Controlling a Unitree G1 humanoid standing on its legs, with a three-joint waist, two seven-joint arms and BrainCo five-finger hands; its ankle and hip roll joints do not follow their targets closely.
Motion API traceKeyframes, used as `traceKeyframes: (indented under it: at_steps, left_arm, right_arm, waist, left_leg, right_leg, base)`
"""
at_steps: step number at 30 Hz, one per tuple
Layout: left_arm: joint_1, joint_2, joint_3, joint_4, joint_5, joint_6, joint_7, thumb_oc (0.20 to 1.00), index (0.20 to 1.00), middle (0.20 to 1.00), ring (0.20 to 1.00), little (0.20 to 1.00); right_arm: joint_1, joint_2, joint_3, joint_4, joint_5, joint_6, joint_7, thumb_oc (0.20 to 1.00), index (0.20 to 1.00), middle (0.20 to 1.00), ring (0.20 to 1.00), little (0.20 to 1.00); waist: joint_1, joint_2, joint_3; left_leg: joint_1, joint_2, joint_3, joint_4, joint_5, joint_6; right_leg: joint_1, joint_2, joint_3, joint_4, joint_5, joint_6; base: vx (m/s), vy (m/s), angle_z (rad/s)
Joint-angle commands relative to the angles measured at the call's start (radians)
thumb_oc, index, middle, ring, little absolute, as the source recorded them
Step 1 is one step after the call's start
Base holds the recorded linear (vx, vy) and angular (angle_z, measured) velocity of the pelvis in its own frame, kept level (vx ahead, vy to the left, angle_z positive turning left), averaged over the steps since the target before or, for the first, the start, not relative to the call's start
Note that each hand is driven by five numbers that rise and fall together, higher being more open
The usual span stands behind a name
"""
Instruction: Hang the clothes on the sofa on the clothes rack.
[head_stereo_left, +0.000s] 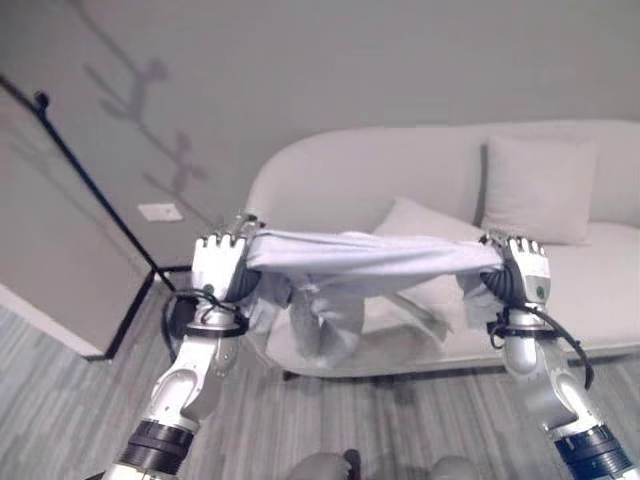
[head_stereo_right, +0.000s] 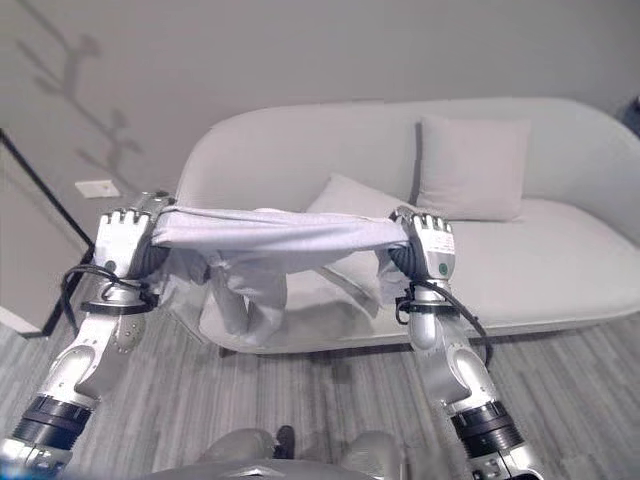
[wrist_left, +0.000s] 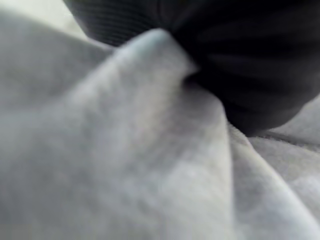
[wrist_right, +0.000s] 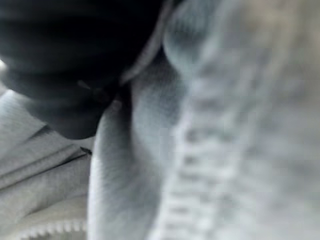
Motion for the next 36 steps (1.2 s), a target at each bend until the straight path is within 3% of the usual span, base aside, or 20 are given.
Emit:
traceKeyframes:
  at_steps: [1, 3, 6, 10, 17, 21, 23, 24, 25, 27, 28, 29, 31, 34, 35, 36]
  left_arm:
    - [0.01, 0.021, 0.102, -0.026, 0.026, 0.036, -0.002, 0.2, 0.2, 0.2, 0.2, 0.2]
    - [0.013, 0.005, 0.092, -0.027, 0.035, 0.029, -0.008, 0.2, 0.2, 0.2, 0.2, 0.2]
    - [-0.003, -0.014, 0.059, -0.019, 0.033, 0.02, -0.017, 0.2, 0.2, 0.2, 0.2, 0.2]
    - [-0.005, -0.03, 0.038, -0.028, 0.025, 0.011, -0.031, 0.2, 0.2, 0.2, 0.2, 0.2]
    - [-0.017, -0.014, 0.024, -0.014, 0.015, 0.018, -0.034, 0.2, 0.2, 0.2, 0.2, 0.2]
    - [-0.058, -0.014, 0.0, 0.018, 0.012, 0.024, -0.046, 0.2, 0.2, 0.2, 0.2, 0.2]
    - [-0.072, -0.01, 0.001, 0.027, -0.003, 0.025, -0.046, 0.2, 0.2, 0.2, 0.2, 0.2]
    - [-0.085, -0.01, 0.004, 0.06, -0.022, 0.035, -0.036, 0.2, 0.2, 0.2, 0.2, 0.2]
    - [-0.091, -0.011, 0.006, 0.073, -0.028, 0.038, -0.029, 0.2, 0.2, 0.2, 0.2, 0.2]
    - [-0.102, -0.001, 0.016, 0.089, -0.033, 0.037, -0.018, 0.2, 0.2, 0.2, 0.2, 0.2]
    - [-0.103, 0.001, 0.017, 0.09, -0.034, 0.037, -0.017, 0.2, 0.2, 0.2, 0.2, 0.2]
    - [-0.112, 0.018, 0.022, 0.095, -0.051, 0.037, -0.004, 0.2, 0.2, 0.2, 0.2, 0.2]
    - [-0.129, 0.035, 0.015, 0.108, -0.06, 0.04, 0.012, 0.2, 0.2, 0.2, 0.2, 0.2]
    - [-0.159, 0.036, -0.013, 0.131, -0.079, 0.038, 0.034, 0.2, 0.2, 0.2, 0.2, 0.2]
    - [-0.165, 0.042, -0.021, 0.133, -0.081, 0.038, 0.039, 0.2, 0.2, 0.2, 0.2, 0.2]
    - [-0.161, 0.045, -0.022, 0.13, -0.082, 0.035, 0.042, 0.2, 0.2, 0.2, 0.2, 0.2]
  right_arm:
    - [-0.02, -0.053, -0.066, 0.001, -0.004, -0.002, -0.018, 0.2, 0.2, 0.2, 0.2, 0.2]
    - [0.003, -0.055, -0.071, 0.003, 0.004, -0.008, -0.018, 0.2, 0.2, 0.2, 0.2, 0.2]
    - [0.037, -0.069, -0.095, 0.015, 0.023, -0.016, -0.029, 0.2, 0.2, 0.2, 0.2, 0.2]
    - [0.061, -0.08, -0.113, 0.014, 0.033, -0.025, -0.031, 0.2, 0.2, 0.2, 0.2, 0.2]
    - [0.033, -0.066, -0.08, 0.01, 0.045, -0.038, -0.013, 0.2, 0.2, 0.2, 0.2, 0.2]
    - [0.021, -0.072, -0.056, 0.013, 0.054, -0.058, 0.012, 0.2, 0.2, 0.2, 0.2, 0.2]
    - [0.006, -0.081, -0.049, 0.015, 0.079, -0.059, 0.03, 0.2, 0.2, 0.2, 0.2, 0.2]
    - [-0.02, -0.096, -0.033, 0.03, 0.084, -0.056, 0.033, 0.2, 0.2, 0.2, 0.2, 0.2]
    - [-0.031, -0.099, -0.029, 0.04, 0.086, -0.053, 0.032, 0.2, 0.2, 0.2, 0.2, 0.2]
    - [-0.045, -0.094, -0.022, 0.052, 0.089, -0.043, 0.032, 0.2, 0.2, 0.2, 0.2, 0.2]
    - [-0.047, -0.093, -0.021, 0.053, 0.09, -0.042, 0.032, 0.2, 0.2, 0.2, 0.2, 0.2]
    - [-0.056, -0.079, -0.014, 0.061, 0.104, -0.048, 0.025, 0.2, 0.2, 0.2, 0.2, 0.2]
    - [-0.077, -0.071, 0.0, 0.085, 0.116, -0.051, 0.016, 0.2, 0.2, 0.2, 0.2, 0.2]
    - [-0.099, -0.064, 0.02, 0.107, 0.136, -0.059, -0.003, 0.2, 0.2, 0.2, 0.2, 0.2]
    - [-0.104, -0.06, 0.028, 0.114, 0.143, -0.062, -0.001, 0.2, 0.2, 0.2, 0.2, 0.2]
    - [-0.101, -0.059, 0.032, 0.115, 0.143, -0.063, 0.002, 0.2, 0.2, 0.2, 0.2, 0.2]
  waist:
    - [-0.037, -0.019, -0.101]
    - [-0.052, -0.038, -0.106]
    - [-0.069, -0.053, -0.11]
    - [-0.077, -0.062, -0.124]
    - [-0.065, -0.067, -0.13]
    - [-0.07, -0.083, -0.14]
    - [-0.066, -0.077, -0.122]
    - [-0.055, -0.071, -0.105]
    - [-0.056, -0.069, -0.101]
    - [-0.058, -0.08, -0.104]
    - [-0.056, -0.082, -0.106]
    - [-0.042, -0.088, -0.113]
    - [-0.024, -0.081, -0.117]
    - [-0.008, -0.083, -0.107]
    - [0.008, -0.072, -0.104]
    - [0.013, -0.068, -0.098]
  left_leg:
    - [0.137, -0.03, -0.041, -0.157, -0.031, -0.033]
    - [0.163, -0.053, -0.056, -0.198, -0.02, -0.033]
    - [0.18, -0.075, -0.089, -0.221, -0.006, -0.034]
    - [0.17, -0.093, -0.097, -0.207, -0.006, -0.038]
    - [0.157, -0.076, -0.063, -0.133, -0.056, -0.033]
    - [0.116, -0.077, -0.055, 0.036, -0.126, -0.067]
    - [0.024, -0.07, -0.056, 0.272, -0.087, -0.122]
    - [-0.049, -0.076, -0.074, 0.399, 0.003, -0.161]
    - [-0.087, -0.056, -0.073, 0.431, 0.007, -0.162]
    - [-0.127, 0.02, -0.058, 0.362, -0.04, -0.135]
    - [-0.12, 0.021, -0.055, 0.35, -0.043, -0.134]
    - [-0.106, 0.093, -0.079, 0.154, -0.039, -0.129]
    - [-0.091, 0.152, -0.134, -0.052, 0.057, -0.156]
    - [-0.115, 0.192, -0.187, -0.186, 0.099, -0.192]
    - [-0.128, 0.195, -0.24, -0.213, 0.11, -0.213]
    - [-0.138, 0.19, -0.247, -0.193, 0.121, -0.223]
  right_leg:
    - [-0.077, 0.102, 0.015, -0.14, 0.114, -0.005]
    - [-0.099, 0.174, 0.055, -0.181, 0.114, -0.016]
    - [-0.105, 0.208, 0.097, -0.283, 0.161, -0.009]
    - [-0.042, 0.183, 0.093, -0.447, 0.214, 0.008]
    - [0.008, 0.169, 0.082, -0.462, 0.196, 0.005]
    - [0.061, 0.152, 0.068, -0.5, 0.176, -0.018]
    - [0.095, 0.153, 0.074, -0.52, 0.176, -0.037]
    - [0.121, 0.159, 0.097, -0.536, 0.168, -0.056]
    - [0.132, 0.16, 0.102, -0.546, 0.166, -0.058]
    - [0.154, 0.143, 0.103, -0.576, 0.158, -0.047]
    - [0.156, 0.142, 0.105, -0.58, 0.157, -0.047]
    - [0.155, 0.127, 0.11, -0.585, 0.146, -0.028]
    - [0.167, 0.124, 0.133, -0.586, 0.12, -0.02]
    - [0.199, 0.107, 0.163, -0.594, 0.091, -0.012]
    - [0.229, 0.091, 0.192, -0.598, 0.068, 0.0]
    - [0.24, 0.082, 0.198, -0.599, 0.063, 0.004]
  base:
    - [0.04, 0.206, 0.2]
    - [0.04, 0.079, 0.55]
    - [0.0, 0.075, 0.32]
    - [0.05, 0.01, 0.48]
    - [0.08, -0.019, 0.18]
    - [0.13, -0.056, 0.1]
    - [0.08, 0.029, 0.23]
    - [0.06, 0.082, 0.24]
    - [0.11, 0.104, 0.22]
    - [0.12, 0.077, 0.08]
    - [0.17, 0.177, 0.2]
    - [0.19, 0.205, 0.36]
    - [0.22, 0.258, 0.31]
    - [0.17, 0.243, 0.0]
    - [0.27, 0.474, -0.12]
    - [0.22, 0.362, -0.17]
